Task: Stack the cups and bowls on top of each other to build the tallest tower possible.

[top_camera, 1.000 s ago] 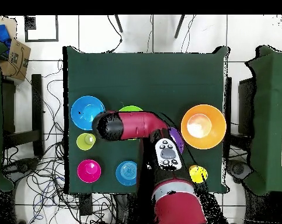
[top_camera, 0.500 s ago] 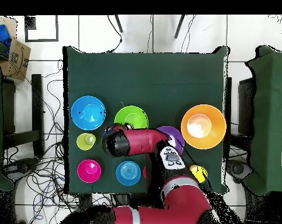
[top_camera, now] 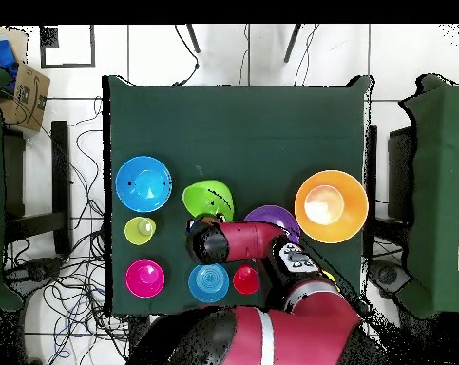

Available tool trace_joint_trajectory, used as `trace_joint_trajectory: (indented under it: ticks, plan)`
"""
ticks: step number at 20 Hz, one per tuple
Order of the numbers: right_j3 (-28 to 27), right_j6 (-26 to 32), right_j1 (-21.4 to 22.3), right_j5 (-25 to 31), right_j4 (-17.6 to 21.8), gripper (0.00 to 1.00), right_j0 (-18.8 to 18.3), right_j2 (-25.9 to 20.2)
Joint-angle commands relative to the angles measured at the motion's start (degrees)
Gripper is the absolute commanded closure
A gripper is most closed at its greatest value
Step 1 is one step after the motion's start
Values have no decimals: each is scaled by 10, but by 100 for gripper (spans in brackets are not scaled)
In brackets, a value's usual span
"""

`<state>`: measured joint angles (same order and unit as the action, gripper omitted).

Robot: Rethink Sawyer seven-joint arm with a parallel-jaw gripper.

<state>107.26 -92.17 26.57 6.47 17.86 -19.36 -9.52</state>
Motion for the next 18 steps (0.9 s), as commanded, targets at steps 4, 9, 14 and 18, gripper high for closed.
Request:
trace_joint_trajectory:
  ticks: [4,9,14,18]
  plan:
    - [-36,-47,-61,-27,38,0,14,-12]
    - [-66,-51,-93,-42,36,0,29,-6]
    - [-59,-55,-94,-53,35,0,24,-9]
    - [-18,-55,-41,-30,29,0,2,-24]
